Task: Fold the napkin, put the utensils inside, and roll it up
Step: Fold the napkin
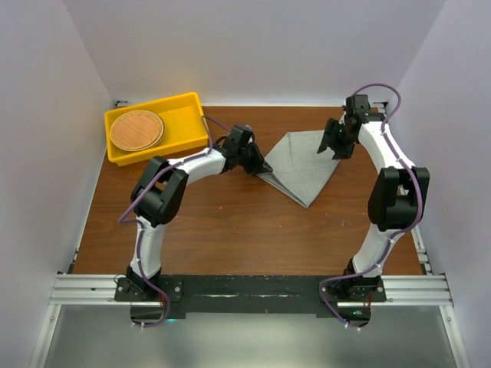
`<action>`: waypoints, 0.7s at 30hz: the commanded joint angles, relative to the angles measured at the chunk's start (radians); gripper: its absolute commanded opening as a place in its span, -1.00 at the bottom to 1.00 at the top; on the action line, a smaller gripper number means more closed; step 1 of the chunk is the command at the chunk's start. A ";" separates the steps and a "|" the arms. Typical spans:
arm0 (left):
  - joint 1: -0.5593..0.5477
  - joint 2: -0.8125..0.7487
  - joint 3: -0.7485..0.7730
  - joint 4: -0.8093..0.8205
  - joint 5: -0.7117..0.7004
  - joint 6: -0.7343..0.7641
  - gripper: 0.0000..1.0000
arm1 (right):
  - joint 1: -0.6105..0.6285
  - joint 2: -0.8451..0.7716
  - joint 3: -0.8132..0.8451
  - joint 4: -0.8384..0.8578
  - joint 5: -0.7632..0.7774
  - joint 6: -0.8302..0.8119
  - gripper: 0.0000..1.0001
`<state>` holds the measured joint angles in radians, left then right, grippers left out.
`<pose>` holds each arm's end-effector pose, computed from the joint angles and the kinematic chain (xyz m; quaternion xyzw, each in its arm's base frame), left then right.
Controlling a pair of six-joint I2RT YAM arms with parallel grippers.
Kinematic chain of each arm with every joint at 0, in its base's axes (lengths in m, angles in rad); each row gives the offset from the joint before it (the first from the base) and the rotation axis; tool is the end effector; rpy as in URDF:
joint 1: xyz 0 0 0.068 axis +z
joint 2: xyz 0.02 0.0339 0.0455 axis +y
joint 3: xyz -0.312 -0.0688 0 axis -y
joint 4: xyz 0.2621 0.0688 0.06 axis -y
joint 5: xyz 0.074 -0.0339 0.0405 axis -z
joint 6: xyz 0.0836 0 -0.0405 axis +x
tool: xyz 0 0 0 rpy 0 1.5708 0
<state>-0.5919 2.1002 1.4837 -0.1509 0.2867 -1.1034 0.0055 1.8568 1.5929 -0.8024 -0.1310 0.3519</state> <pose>0.4325 -0.3193 0.1732 -0.1764 0.8955 -0.3771 0.1575 0.4525 0.0134 0.2650 0.1504 0.9546 0.1066 0.2338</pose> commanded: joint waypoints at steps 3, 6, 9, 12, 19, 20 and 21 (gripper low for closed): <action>0.000 -0.002 0.020 0.085 0.044 0.100 -1.00 | -0.004 0.057 0.071 0.031 -0.058 0.047 0.22; 0.000 0.040 0.047 0.074 0.081 0.168 -1.00 | -0.002 0.094 0.096 0.031 -0.087 0.061 0.22; 0.001 0.032 0.021 0.067 0.077 0.201 -1.00 | -0.002 0.122 0.108 0.035 -0.113 0.075 0.22; 0.006 0.009 -0.005 0.062 0.046 0.227 -1.00 | -0.004 0.140 0.108 0.043 -0.122 0.085 0.20; 0.030 0.021 -0.013 0.048 0.049 0.264 -1.00 | -0.045 0.170 0.098 0.049 -0.105 0.085 -0.19; 0.033 0.026 -0.016 0.054 0.055 0.264 -1.00 | -0.045 0.171 0.095 0.051 -0.102 0.085 -0.22; 0.033 0.027 -0.017 0.059 0.072 0.264 -1.00 | -0.048 0.179 0.090 0.052 -0.101 0.085 -0.30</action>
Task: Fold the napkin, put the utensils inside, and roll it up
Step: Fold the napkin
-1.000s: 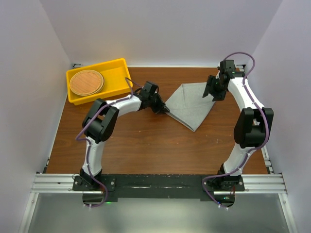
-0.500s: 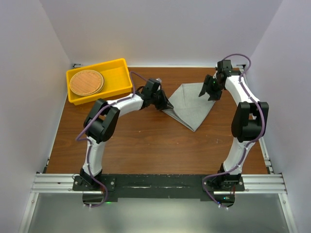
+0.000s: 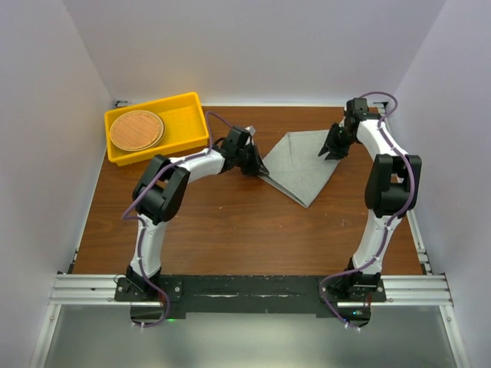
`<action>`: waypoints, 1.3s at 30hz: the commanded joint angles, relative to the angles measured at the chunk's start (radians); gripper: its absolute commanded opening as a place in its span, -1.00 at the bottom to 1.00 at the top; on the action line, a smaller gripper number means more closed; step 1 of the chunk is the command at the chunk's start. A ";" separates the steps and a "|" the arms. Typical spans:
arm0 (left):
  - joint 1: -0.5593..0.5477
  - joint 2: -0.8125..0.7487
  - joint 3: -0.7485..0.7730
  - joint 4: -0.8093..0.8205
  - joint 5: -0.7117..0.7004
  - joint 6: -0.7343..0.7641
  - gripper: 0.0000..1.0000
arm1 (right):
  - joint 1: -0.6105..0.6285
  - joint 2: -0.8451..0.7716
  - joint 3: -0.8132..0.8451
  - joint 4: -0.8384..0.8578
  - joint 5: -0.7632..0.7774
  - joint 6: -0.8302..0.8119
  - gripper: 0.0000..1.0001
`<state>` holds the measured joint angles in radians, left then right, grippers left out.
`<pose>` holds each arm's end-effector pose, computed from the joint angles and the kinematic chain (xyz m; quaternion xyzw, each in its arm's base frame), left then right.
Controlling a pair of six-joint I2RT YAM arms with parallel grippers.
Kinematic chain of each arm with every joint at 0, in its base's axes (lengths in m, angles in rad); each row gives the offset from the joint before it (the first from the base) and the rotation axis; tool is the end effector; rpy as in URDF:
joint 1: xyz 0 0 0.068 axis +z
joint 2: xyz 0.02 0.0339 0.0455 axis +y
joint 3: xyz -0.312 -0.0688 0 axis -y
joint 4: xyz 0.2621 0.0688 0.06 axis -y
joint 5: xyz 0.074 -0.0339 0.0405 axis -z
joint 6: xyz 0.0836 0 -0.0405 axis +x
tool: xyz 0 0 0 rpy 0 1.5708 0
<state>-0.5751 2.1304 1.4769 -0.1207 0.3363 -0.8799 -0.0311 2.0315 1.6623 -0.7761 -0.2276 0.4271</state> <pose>0.4377 -0.3166 0.1593 -0.0738 0.9080 -0.3695 0.1830 0.4893 0.0037 0.2128 0.1972 0.9512 0.1501 0.1838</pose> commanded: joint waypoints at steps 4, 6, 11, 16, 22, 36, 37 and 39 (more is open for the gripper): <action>0.020 0.008 -0.009 0.033 0.023 0.061 -1.00 | -0.018 0.013 -0.002 0.043 0.025 0.004 -0.45; 0.021 0.011 -0.003 0.027 0.024 0.071 -1.00 | -0.024 0.022 -0.004 0.046 0.028 -0.002 -0.50; 0.026 0.020 0.005 0.001 0.026 0.098 -1.00 | -0.044 0.062 -0.007 0.061 0.042 -0.007 -0.59; 0.031 0.028 -0.007 0.003 0.032 0.101 -1.00 | -0.055 0.087 0.002 0.067 0.073 -0.025 -0.63; 0.041 0.025 -0.009 -0.030 0.027 0.133 -1.00 | -0.061 0.118 0.020 0.060 0.108 -0.053 -0.66; 0.047 -0.070 0.099 -0.093 0.092 0.167 -0.45 | -0.059 0.018 0.127 -0.058 0.060 -0.074 -0.38; 0.046 -0.070 0.088 -0.076 0.124 0.151 -0.47 | -0.059 0.004 0.110 -0.051 0.041 -0.070 -0.38; 0.046 -0.063 0.053 -0.024 0.142 0.113 -0.52 | -0.059 -0.007 0.056 -0.028 0.034 -0.060 -0.38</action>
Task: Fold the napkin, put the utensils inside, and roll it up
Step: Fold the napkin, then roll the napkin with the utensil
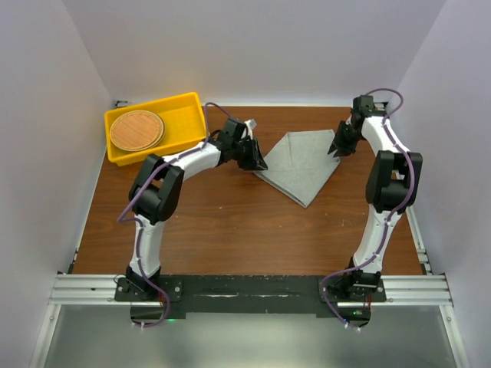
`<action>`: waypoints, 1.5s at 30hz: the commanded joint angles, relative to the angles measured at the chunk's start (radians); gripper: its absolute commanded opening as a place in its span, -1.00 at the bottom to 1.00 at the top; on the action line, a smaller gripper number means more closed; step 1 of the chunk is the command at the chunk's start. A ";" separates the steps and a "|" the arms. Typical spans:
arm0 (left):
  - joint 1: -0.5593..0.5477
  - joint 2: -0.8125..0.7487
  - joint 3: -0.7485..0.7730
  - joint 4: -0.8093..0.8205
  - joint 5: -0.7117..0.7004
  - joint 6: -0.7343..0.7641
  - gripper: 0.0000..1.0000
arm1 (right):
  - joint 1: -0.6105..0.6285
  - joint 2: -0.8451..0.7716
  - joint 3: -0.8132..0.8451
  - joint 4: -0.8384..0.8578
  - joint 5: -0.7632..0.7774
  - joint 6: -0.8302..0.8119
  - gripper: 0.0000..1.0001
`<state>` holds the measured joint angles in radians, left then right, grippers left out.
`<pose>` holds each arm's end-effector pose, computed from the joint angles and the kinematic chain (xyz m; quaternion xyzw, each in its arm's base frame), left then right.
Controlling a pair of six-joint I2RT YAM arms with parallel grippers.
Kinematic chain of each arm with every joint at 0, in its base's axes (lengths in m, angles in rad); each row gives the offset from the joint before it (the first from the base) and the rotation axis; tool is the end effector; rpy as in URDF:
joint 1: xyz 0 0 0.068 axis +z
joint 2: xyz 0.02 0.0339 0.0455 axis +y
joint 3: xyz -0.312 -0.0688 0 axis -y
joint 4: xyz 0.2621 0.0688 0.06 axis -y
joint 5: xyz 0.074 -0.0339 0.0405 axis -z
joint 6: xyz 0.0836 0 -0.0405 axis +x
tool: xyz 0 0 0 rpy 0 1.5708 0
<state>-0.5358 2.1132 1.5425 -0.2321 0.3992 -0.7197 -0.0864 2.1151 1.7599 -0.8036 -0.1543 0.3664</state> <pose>0.4468 -0.3031 0.1810 -0.0095 0.9117 -0.3645 0.1892 0.5101 -0.0313 0.2020 0.2037 0.9546 0.1032 0.1914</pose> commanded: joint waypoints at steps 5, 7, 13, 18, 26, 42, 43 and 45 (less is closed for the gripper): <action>0.016 -0.016 -0.030 0.083 0.067 -0.058 -0.62 | -0.012 -0.067 -0.080 0.027 -0.025 -0.003 -0.50; 0.016 -0.019 -0.050 0.102 0.047 -0.046 -0.57 | -0.022 -0.052 -0.082 0.049 -0.022 -0.001 -0.52; 0.031 0.051 -0.051 0.114 0.020 -0.015 -0.60 | -0.039 0.019 -0.082 0.084 0.004 -0.024 -0.58; 0.039 0.097 0.001 0.044 -0.028 0.077 -0.61 | -0.041 0.059 -0.063 0.064 0.028 -0.101 -0.58; 0.034 0.027 0.068 -0.010 -0.008 0.091 -0.48 | -0.030 -0.090 -0.062 0.027 0.055 -0.090 -0.42; 0.124 -0.410 -0.270 -0.038 0.039 0.032 -0.21 | 0.359 -0.268 -0.129 0.021 0.281 -0.360 0.68; 0.135 -0.435 -0.297 -0.042 0.043 0.043 -0.20 | 0.388 -0.279 -0.169 0.058 0.292 -0.401 0.69; 0.167 -0.501 -0.364 -0.064 0.047 0.060 -0.20 | 0.456 -0.293 -0.210 0.095 0.271 -0.472 0.71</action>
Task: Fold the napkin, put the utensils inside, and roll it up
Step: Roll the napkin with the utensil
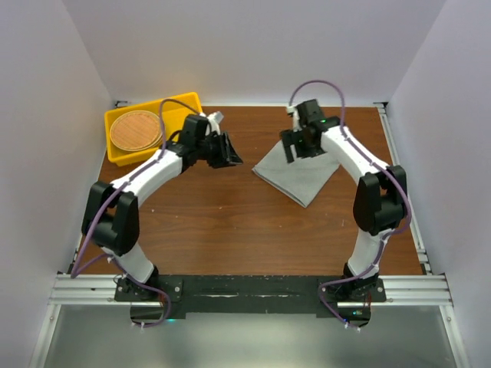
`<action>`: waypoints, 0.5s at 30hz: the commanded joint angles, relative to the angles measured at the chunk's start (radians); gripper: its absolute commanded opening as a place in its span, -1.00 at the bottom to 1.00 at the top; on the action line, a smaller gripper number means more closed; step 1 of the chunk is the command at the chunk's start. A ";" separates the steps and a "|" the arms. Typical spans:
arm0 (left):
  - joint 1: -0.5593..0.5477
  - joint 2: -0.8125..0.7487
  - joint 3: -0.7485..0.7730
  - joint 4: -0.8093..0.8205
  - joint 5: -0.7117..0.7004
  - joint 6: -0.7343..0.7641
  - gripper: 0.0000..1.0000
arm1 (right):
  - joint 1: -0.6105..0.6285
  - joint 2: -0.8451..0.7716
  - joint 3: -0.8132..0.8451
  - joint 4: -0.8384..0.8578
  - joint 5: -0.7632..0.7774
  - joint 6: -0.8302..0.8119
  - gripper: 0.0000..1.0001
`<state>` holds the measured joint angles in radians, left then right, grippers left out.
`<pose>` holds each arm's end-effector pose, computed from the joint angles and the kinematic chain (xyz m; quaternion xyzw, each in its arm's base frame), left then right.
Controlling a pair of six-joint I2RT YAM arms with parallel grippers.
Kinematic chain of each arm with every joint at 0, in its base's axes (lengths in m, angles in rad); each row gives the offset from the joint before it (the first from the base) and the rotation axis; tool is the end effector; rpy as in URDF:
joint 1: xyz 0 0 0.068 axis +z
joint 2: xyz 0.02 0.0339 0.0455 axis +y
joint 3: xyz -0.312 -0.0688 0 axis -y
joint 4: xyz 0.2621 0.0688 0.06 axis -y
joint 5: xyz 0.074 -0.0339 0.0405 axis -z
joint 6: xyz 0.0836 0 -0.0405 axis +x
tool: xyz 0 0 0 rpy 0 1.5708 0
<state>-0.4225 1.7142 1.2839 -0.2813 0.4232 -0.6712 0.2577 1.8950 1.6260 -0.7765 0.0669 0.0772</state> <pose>0.3887 -0.2124 0.2694 -0.0234 0.8928 -0.3748 0.2485 0.4530 0.1136 0.2612 -0.0783 0.9620 0.0114 0.2612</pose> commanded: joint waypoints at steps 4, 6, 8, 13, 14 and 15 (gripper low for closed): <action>0.093 -0.208 -0.207 -0.028 0.035 0.068 -0.19 | 0.195 -0.079 -0.171 0.123 -0.039 -0.318 0.64; 0.106 -0.254 -0.250 -0.041 0.034 0.085 -0.19 | 0.219 -0.073 -0.193 0.123 -0.056 -0.350 0.61; 0.114 -0.272 -0.270 -0.051 0.037 0.104 -0.19 | 0.219 -0.067 -0.209 0.103 -0.064 -0.356 0.60; 0.128 -0.311 -0.320 -0.045 0.063 0.110 -0.19 | 0.218 -0.027 -0.216 0.083 -0.199 -0.396 0.53; 0.129 -0.314 -0.325 -0.044 0.071 0.111 -0.19 | 0.219 -0.021 -0.213 0.079 -0.216 -0.401 0.53; 0.131 -0.311 -0.328 -0.042 0.075 0.111 -0.19 | 0.218 -0.011 -0.207 0.071 -0.229 -0.412 0.53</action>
<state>-0.3038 1.4326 0.9722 -0.3397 0.4538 -0.5972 0.4774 1.8542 1.4048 -0.6960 -0.0566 -0.2661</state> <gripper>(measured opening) 0.403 0.767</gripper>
